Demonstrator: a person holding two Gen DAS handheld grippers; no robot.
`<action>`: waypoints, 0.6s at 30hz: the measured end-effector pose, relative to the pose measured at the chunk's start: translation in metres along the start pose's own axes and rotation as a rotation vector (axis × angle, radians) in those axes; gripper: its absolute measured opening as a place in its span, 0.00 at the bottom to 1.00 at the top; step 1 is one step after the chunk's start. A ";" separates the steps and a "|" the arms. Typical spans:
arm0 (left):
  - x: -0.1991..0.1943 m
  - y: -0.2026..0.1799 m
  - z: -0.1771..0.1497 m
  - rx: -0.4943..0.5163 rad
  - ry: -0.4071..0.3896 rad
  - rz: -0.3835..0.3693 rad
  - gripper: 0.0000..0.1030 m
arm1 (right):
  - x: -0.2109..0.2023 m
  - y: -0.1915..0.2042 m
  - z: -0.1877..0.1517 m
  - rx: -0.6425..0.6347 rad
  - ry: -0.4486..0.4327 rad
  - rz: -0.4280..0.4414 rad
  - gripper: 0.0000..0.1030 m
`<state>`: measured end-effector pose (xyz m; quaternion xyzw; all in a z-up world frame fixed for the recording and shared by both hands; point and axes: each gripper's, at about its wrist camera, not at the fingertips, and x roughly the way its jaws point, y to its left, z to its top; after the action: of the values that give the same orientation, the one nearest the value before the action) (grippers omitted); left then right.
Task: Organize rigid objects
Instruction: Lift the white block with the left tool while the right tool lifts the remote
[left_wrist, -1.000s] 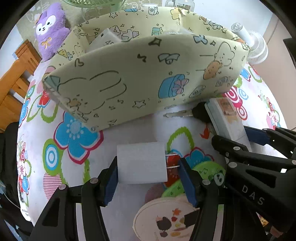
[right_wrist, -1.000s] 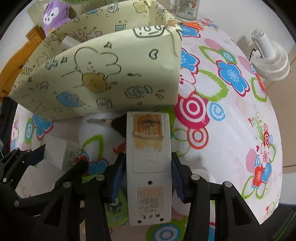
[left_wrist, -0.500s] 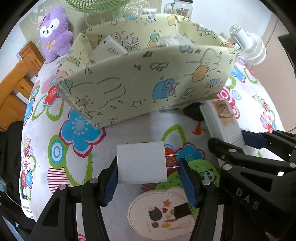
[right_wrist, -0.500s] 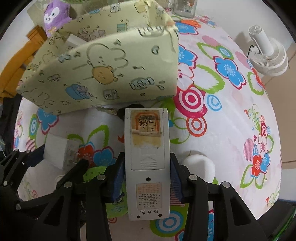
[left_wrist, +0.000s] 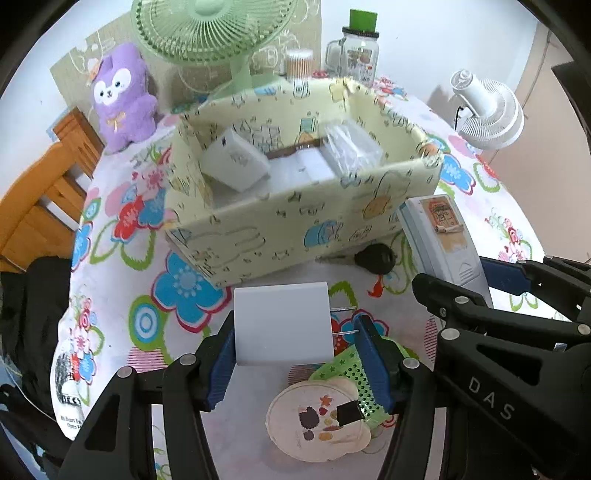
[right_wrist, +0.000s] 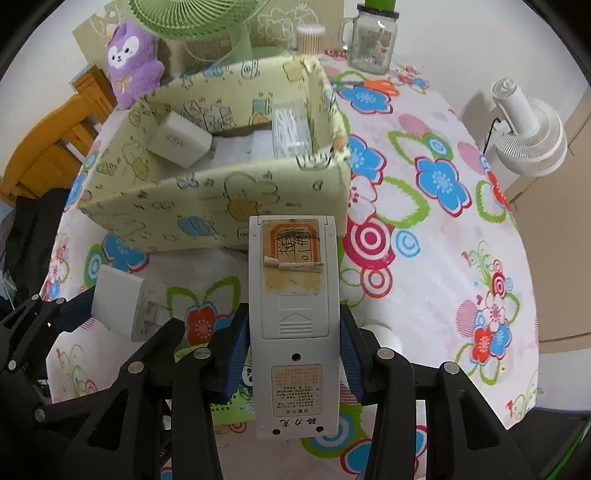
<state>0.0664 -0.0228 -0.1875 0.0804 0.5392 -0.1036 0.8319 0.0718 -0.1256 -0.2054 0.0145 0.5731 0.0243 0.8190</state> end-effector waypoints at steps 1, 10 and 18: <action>-0.002 -0.001 0.002 -0.002 -0.005 0.002 0.61 | -0.003 0.000 0.000 -0.001 -0.005 -0.001 0.46; -0.026 0.001 0.010 -0.010 -0.028 0.010 0.61 | -0.025 -0.004 0.011 -0.008 -0.041 -0.002 0.46; -0.048 0.003 0.020 -0.016 -0.062 -0.002 0.61 | -0.051 -0.002 0.019 -0.022 -0.090 0.001 0.46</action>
<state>0.0655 -0.0207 -0.1357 0.0698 0.5143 -0.1026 0.8486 0.0721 -0.1308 -0.1516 0.0071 0.5351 0.0302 0.8442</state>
